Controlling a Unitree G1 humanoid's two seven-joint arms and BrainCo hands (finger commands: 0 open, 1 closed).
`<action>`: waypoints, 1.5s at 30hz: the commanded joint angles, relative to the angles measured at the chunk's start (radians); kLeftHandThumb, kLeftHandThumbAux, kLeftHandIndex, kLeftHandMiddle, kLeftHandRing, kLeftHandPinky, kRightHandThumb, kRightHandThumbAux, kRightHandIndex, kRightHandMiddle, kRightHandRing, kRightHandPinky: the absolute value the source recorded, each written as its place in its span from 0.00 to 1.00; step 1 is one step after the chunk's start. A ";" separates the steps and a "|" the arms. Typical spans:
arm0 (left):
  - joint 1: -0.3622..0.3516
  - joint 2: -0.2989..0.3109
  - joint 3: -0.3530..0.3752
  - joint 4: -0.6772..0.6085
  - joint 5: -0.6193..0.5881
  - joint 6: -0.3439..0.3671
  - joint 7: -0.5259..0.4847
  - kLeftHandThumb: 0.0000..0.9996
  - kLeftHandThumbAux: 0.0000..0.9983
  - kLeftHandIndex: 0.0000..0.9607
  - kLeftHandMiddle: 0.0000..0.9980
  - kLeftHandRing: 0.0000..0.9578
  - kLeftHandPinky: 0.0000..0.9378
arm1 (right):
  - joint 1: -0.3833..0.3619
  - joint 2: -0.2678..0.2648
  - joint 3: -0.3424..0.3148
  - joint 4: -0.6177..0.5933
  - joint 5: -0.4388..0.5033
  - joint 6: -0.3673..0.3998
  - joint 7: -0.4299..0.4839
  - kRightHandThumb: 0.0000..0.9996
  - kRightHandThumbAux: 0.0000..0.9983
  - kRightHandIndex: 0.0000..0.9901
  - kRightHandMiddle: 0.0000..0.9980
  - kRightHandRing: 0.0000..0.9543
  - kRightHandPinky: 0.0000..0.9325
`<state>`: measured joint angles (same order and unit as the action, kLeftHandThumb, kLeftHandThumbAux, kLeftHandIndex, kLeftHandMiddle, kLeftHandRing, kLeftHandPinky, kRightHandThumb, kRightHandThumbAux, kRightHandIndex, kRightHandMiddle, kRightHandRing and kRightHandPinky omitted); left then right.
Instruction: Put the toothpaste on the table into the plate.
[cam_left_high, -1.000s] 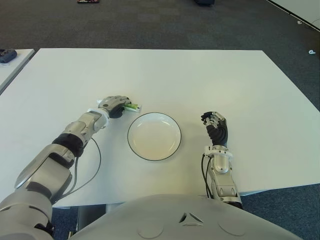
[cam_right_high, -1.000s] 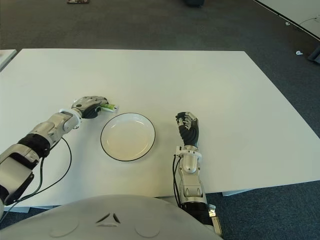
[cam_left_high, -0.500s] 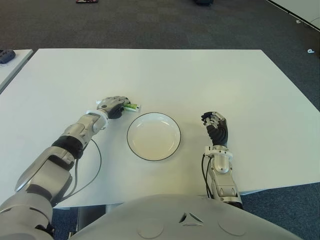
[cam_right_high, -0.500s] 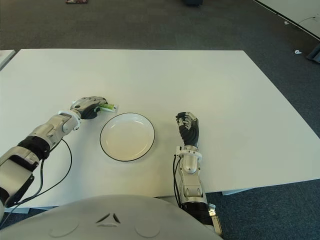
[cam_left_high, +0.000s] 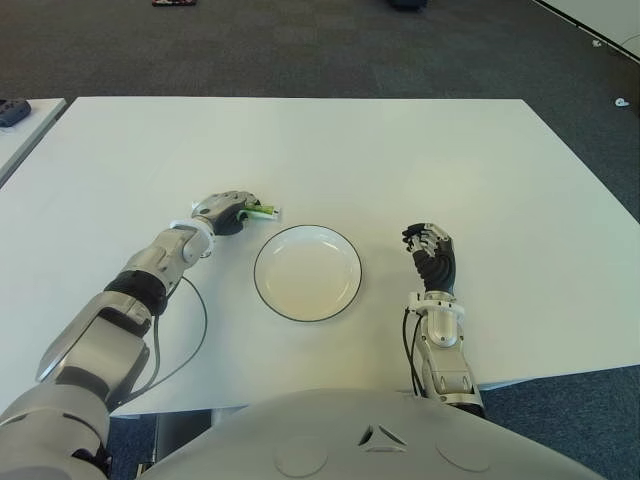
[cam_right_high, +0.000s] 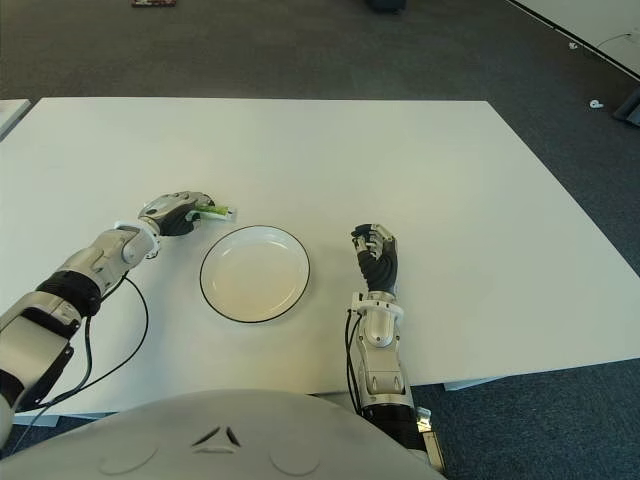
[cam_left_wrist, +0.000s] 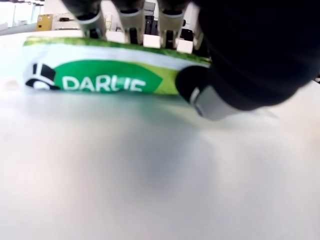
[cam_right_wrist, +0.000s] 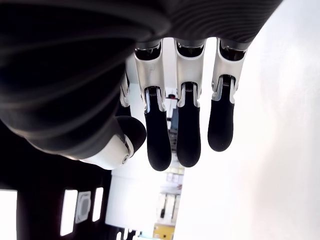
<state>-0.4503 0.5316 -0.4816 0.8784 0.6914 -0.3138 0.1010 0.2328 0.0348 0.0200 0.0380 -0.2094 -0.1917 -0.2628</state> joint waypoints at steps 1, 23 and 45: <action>-0.009 -0.007 0.035 0.036 -0.035 -0.021 0.029 0.72 0.71 0.46 0.80 0.82 0.81 | -0.005 0.005 0.002 0.018 -0.003 -0.011 -0.006 0.70 0.73 0.43 0.49 0.49 0.52; 0.001 0.017 0.198 -0.077 -0.147 -0.092 0.046 0.72 0.71 0.46 0.83 0.86 0.84 | -0.009 0.007 0.000 0.026 0.005 -0.020 -0.002 0.70 0.73 0.43 0.49 0.49 0.50; 0.113 0.011 0.343 -0.390 -0.239 -0.056 0.019 0.73 0.70 0.46 0.85 0.88 0.88 | -0.013 0.002 0.005 0.033 0.003 -0.035 0.001 0.70 0.73 0.43 0.49 0.48 0.49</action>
<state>-0.3609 0.5466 -0.1548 0.5154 0.4708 -0.3824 0.1403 0.2265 0.0352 0.0213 0.0601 -0.2065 -0.2202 -0.2663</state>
